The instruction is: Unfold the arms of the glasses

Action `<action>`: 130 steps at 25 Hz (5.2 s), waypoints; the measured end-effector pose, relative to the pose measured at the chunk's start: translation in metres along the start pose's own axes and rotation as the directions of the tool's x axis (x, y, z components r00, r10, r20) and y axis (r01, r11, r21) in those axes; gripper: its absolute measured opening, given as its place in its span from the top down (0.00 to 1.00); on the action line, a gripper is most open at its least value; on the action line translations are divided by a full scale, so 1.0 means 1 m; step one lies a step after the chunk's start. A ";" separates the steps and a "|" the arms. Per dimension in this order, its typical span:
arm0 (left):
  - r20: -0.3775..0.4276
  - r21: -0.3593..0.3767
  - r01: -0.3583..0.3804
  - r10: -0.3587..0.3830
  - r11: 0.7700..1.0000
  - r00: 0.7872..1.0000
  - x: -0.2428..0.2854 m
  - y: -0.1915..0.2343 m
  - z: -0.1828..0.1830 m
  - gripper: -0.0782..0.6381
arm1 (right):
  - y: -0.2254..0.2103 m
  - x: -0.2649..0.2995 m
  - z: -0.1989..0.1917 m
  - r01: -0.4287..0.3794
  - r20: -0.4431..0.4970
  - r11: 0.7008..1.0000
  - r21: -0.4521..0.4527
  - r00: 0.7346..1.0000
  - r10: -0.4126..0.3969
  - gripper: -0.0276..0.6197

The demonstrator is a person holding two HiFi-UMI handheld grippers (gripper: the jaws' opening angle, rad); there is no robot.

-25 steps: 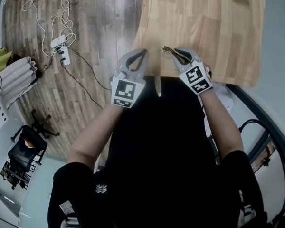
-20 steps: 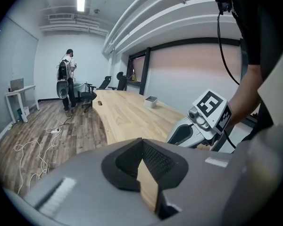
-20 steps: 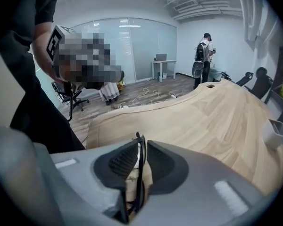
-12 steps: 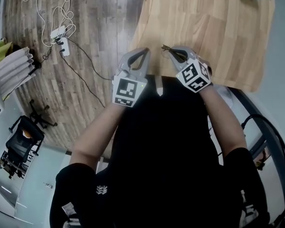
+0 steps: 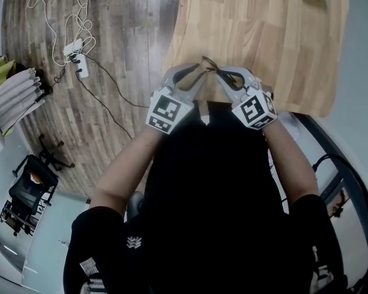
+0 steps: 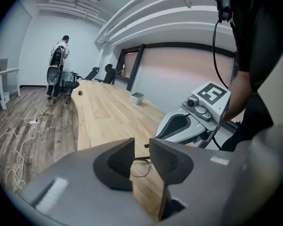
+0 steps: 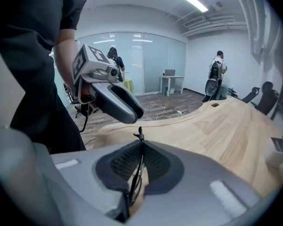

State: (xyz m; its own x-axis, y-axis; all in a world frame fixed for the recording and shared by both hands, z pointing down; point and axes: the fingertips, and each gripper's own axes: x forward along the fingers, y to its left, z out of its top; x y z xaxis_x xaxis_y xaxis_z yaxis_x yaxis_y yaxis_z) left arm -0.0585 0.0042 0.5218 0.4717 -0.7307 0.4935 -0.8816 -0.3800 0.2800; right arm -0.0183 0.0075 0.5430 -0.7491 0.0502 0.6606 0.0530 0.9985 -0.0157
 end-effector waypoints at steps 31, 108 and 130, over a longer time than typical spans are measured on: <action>-0.020 0.153 0.263 -0.263 0.953 0.965 0.031 -0.098 0.038 0.75 | -0.004 -0.072 -0.016 0.164 0.095 0.986 0.036 0.981 -0.167 0.92; -0.321 0.282 0.143 -0.047 0.949 0.946 0.136 -0.027 -0.013 0.79 | -0.026 -0.101 -0.101 0.390 -0.111 0.798 0.460 0.917 -0.383 0.78; -0.268 0.297 0.216 -0.136 0.930 0.954 0.145 -0.033 -0.001 0.85 | -0.039 -0.104 -0.094 0.393 -0.078 0.749 0.533 0.905 -0.419 0.78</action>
State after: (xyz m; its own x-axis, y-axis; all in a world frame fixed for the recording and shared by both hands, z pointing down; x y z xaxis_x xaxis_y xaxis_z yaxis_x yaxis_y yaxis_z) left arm 0.0392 -0.0883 0.5845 0.5744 -0.4932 0.6533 -0.7232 -0.6796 0.1228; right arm 0.1194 -0.0392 0.5451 -0.6484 -0.3748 0.6627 -0.6065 0.7804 -0.1520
